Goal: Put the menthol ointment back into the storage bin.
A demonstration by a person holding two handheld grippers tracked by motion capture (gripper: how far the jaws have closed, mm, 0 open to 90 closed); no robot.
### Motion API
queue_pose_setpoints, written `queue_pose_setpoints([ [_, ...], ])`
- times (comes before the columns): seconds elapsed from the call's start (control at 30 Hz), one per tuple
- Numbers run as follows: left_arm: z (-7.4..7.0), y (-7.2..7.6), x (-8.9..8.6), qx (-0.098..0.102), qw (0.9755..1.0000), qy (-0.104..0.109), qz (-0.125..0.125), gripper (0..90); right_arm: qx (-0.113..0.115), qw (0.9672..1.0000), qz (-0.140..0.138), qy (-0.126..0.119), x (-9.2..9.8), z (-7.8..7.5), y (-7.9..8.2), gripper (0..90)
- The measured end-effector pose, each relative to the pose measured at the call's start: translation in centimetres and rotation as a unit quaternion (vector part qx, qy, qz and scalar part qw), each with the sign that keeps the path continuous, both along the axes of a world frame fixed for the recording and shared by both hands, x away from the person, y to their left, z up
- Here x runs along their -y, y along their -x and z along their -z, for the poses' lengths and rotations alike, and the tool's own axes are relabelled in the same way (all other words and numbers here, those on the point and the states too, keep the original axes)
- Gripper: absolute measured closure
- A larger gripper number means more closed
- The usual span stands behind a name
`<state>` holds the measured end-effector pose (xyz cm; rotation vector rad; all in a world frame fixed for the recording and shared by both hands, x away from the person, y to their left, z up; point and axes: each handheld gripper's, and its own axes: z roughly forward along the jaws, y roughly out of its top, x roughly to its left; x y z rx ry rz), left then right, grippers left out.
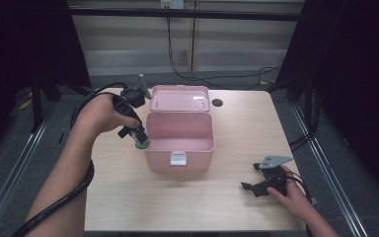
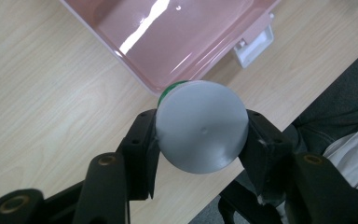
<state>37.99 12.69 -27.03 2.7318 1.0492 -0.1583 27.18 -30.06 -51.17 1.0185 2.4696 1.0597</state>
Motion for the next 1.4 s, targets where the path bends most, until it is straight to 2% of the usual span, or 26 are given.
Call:
queue_pose_setpoints([
  [0.33,0.2,-1.7,2.0,0.003,0.9998,-0.002,-0.017,50.2,0.000,1.0000,0.000,0.000,0.0,0.0,0.0,8.8],
  [0.43,0.3,-2.3,2.5,0.005,0.9999,0.003,-0.011,50.2,0.000,1.0000,0.000,0.000,0.0,0.0,0.0,8.8],
  [0.63,0.8,-3.3,3.3,0.011,0.9997,0.003,-0.021,50.2,0.000,1.0000,0.000,0.000,0.0,0.0,0.0,8.8],
  [0.67,1.0,-3.5,3.5,0.012,0.9998,-0.005,-0.013,50.2,0.000,1.0000,0.000,0.000,0.0,0.0,0.0,8.8],
  [0.83,1.7,-4.2,4.2,0.019,0.9995,-0.006,-0.026,50.2,0.000,1.0000,-0.001,0.000,0.0,0.0,0.0,8.8],
  [0.87,2.0,-4.5,4.6,0.016,0.9994,-0.004,-0.032,50.2,0.000,1.0000,0.000,0.000,0.0,0.0,0.0,8.8],
  [0.93,2.3,-4.8,5.0,0.017,0.9995,-0.007,-0.027,50.2,-0.001,1.0000,0.001,0.000,0.0,0.0,0.0,8.8],
  [1.03,2.9,-5.1,5.5,0.018,0.9992,-0.010,-0.034,50.2,0.000,1.0000,-0.001,0.000,0.0,0.0,0.0,8.8],
  [1.17,3.6,-5.4,6.0,0.019,0.9991,-0.003,-0.038,50.2,0.000,1.0000,0.000,0.000,0.0,0.0,0.0,8.8],
  [1.4,4.8,-6.1,6.8,0.021,0.9983,-0.005,-0.053,50.2,0.000,1.0000,-0.001,0.000,0.0,0.0,0.0,8.8],
])
